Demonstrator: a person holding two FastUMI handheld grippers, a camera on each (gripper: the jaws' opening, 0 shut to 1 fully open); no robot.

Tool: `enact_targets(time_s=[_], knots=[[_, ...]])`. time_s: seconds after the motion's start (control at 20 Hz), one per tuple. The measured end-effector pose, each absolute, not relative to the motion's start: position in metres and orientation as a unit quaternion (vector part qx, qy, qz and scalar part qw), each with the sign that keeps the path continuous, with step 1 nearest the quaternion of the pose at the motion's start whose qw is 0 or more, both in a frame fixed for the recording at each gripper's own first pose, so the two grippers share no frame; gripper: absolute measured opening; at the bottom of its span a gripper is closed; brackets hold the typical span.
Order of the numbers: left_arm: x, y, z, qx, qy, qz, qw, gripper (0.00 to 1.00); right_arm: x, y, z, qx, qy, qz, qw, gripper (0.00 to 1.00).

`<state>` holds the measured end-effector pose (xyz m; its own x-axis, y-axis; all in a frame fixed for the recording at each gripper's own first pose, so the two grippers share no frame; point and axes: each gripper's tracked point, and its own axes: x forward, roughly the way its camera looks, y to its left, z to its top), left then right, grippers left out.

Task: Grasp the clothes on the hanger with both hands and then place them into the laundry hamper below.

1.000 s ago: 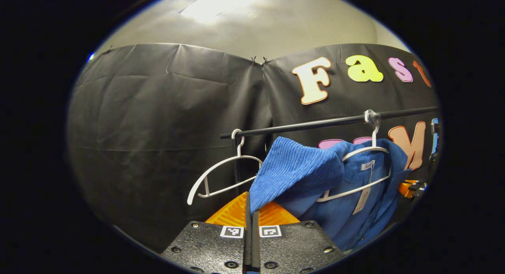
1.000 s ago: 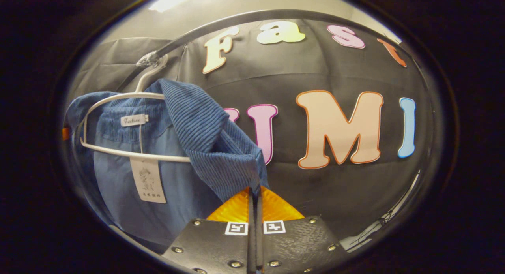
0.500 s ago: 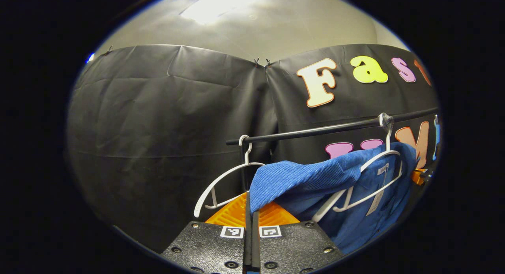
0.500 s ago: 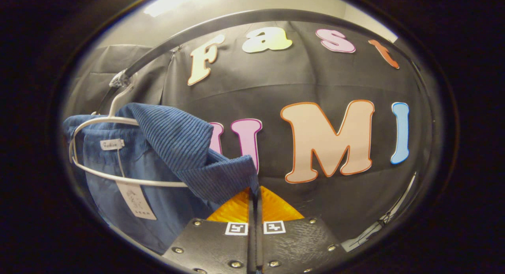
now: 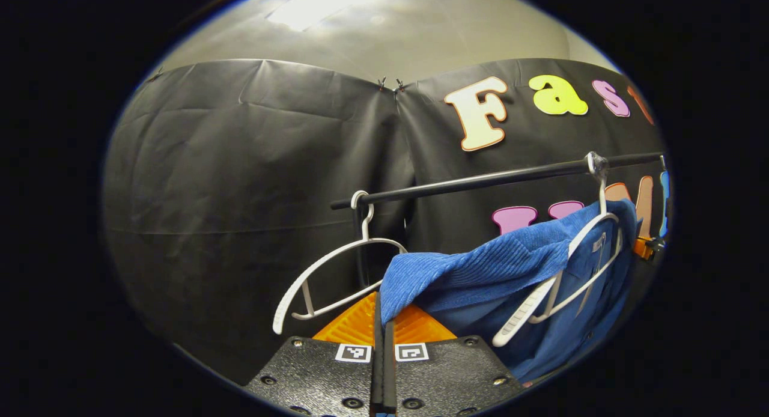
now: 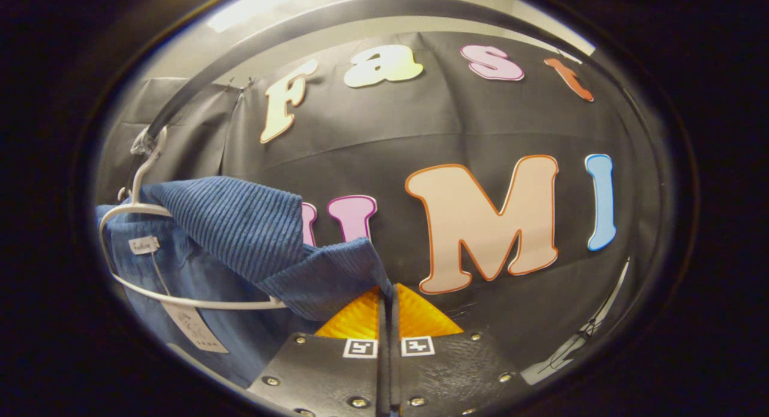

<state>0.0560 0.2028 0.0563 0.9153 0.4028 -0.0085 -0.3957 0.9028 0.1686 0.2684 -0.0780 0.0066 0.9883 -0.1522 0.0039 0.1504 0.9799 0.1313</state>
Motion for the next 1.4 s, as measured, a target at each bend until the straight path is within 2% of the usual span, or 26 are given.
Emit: enact_targets(time_s=[0.35,0.7,1.2,1.4], knots=[[0.086,0.196,0.046,0.087,0.022,0.179,0.98,0.0,0.289,-0.1,0.001,0.083,0.001,-0.1,0.991,0.0],[0.091,0.202,0.019,0.075,0.042,0.174,0.981,0.0,0.311,-0.092,-0.023,0.08,0.024,-0.09,0.992,0.0],[0.089,0.199,-0.005,0.051,0.052,0.169,0.983,0.0,0.311,-0.099,-0.05,0.121,0.045,-0.108,0.986,0.0],[0.082,0.197,-0.023,0.048,0.067,0.17,0.982,0.01,0.293,-0.097,-0.078,0.121,0.072,-0.104,0.985,0.0]])
